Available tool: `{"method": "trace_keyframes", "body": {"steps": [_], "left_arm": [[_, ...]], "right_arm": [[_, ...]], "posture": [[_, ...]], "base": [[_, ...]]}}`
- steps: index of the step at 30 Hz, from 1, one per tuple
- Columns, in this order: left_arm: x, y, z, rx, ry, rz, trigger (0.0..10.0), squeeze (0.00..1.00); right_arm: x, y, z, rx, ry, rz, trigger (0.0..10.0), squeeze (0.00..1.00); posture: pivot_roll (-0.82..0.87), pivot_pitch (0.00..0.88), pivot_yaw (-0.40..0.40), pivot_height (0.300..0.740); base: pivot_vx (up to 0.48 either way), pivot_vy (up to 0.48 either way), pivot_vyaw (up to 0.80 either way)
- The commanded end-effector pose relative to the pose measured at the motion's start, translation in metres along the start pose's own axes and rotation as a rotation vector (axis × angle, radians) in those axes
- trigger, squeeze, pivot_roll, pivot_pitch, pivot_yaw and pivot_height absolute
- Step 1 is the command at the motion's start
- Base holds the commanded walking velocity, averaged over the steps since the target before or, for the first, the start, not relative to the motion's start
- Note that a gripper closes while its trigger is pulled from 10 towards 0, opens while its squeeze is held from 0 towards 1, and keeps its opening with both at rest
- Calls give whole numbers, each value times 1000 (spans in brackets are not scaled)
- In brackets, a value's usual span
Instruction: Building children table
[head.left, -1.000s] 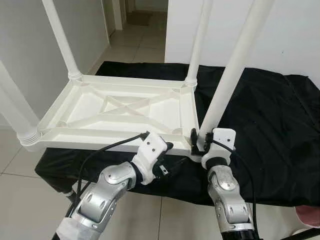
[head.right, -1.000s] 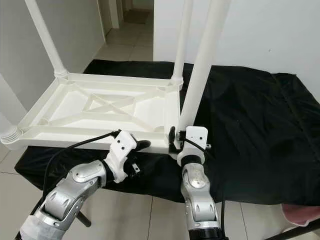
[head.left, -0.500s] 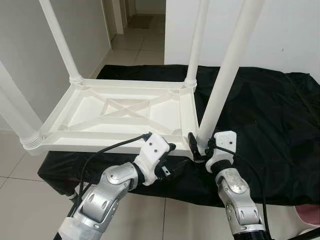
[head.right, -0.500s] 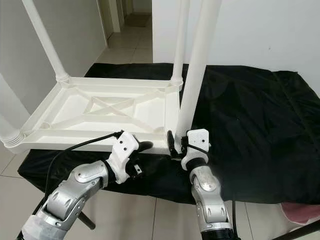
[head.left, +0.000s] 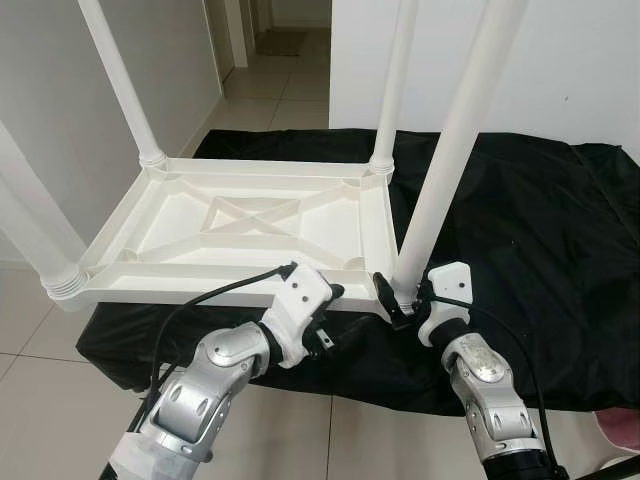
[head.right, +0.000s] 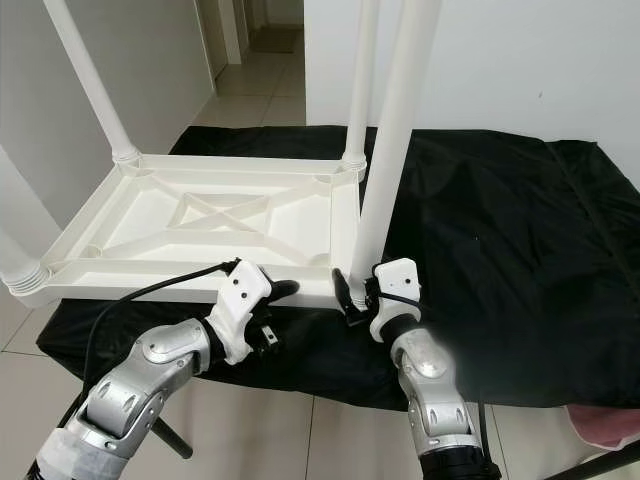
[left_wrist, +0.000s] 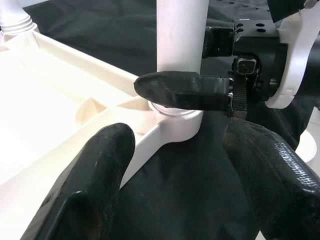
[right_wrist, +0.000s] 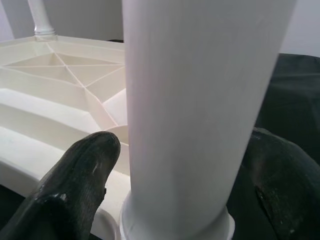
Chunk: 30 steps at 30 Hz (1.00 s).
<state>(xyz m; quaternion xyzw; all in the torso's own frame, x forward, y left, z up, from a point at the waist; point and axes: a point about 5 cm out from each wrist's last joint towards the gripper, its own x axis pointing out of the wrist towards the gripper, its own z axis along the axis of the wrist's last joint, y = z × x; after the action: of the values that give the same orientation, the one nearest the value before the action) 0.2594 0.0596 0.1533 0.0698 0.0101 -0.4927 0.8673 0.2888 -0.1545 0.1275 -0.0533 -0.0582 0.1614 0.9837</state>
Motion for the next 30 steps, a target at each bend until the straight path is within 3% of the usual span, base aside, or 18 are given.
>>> {"method": "trace_keyframes", "body": {"steps": [1, 21, 30], "left_arm": [[-2, -2, -2, -3, 12, -34, 10000, 0], [2, -2, -3, -13, 8, -42, 10000, 0], [6, -9, -6, -25, 8, -67, 10000, 0]], "right_arm": [[2, 2, -2, -3, -4, 23, 10000, 0], [14, 0, -2, -9, -16, 60, 10000, 0], [17, -5, 0, -23, -26, 48, 10000, 0]], "posture": [[-52, 21, 62, 740], [-80, 24, 64, 740], [-97, 31, 59, 740]], "base": [[0, 0, 0], [0, 0, 0], [0, 0, 0]]}}
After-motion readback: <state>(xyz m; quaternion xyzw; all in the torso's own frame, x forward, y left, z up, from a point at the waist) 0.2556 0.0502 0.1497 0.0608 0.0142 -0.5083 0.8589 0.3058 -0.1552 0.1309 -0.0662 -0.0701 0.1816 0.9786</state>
